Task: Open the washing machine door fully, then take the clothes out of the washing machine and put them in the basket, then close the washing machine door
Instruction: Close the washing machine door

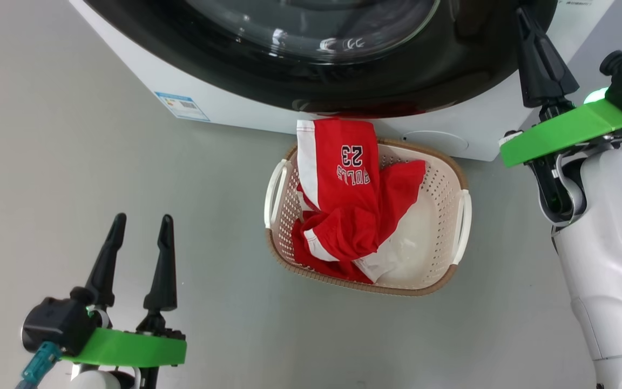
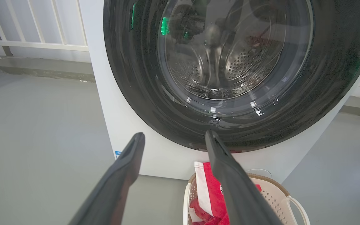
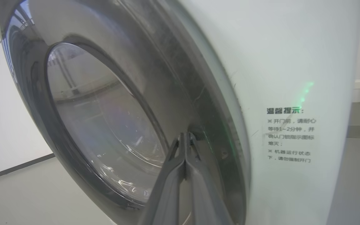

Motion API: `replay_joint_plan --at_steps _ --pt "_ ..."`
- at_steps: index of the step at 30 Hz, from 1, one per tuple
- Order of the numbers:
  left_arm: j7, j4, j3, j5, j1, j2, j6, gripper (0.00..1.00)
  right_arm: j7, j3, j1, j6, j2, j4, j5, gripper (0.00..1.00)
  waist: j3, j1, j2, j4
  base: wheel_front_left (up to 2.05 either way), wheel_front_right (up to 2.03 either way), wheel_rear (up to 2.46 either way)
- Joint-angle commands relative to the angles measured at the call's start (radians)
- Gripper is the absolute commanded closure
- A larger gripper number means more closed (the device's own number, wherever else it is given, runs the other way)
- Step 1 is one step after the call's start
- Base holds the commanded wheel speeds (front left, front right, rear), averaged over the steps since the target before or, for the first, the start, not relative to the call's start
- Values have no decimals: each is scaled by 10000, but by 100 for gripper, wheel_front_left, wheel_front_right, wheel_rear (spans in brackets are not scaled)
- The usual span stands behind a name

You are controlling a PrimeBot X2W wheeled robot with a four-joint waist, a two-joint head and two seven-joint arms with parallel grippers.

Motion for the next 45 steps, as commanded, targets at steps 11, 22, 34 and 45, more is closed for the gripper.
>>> replay_joint_plan --at_steps 11,22,34,45 --pt "-91 -209 372 24 -290 178 -31 0 -48 -67 -488 -2 175 -143 -154 100 30 0 0 33 0 0 0" --pt "-91 121 528 79 -88 177 -31 0 -48 496 581 -2 199 -118 -38 14 -507 0 0 -260 0 0 0" --pt "-92 472 894 192 382 177 -31 0 -48 771 2576 -2 230 -69 68 0 -1458 0 0 -1018 0 0 0" --pt "-92 546 1270 143 687 343 -31 0 -48 890 3929 -2 167 -454 21 0 -1886 0 0 -1920 0 0 0"
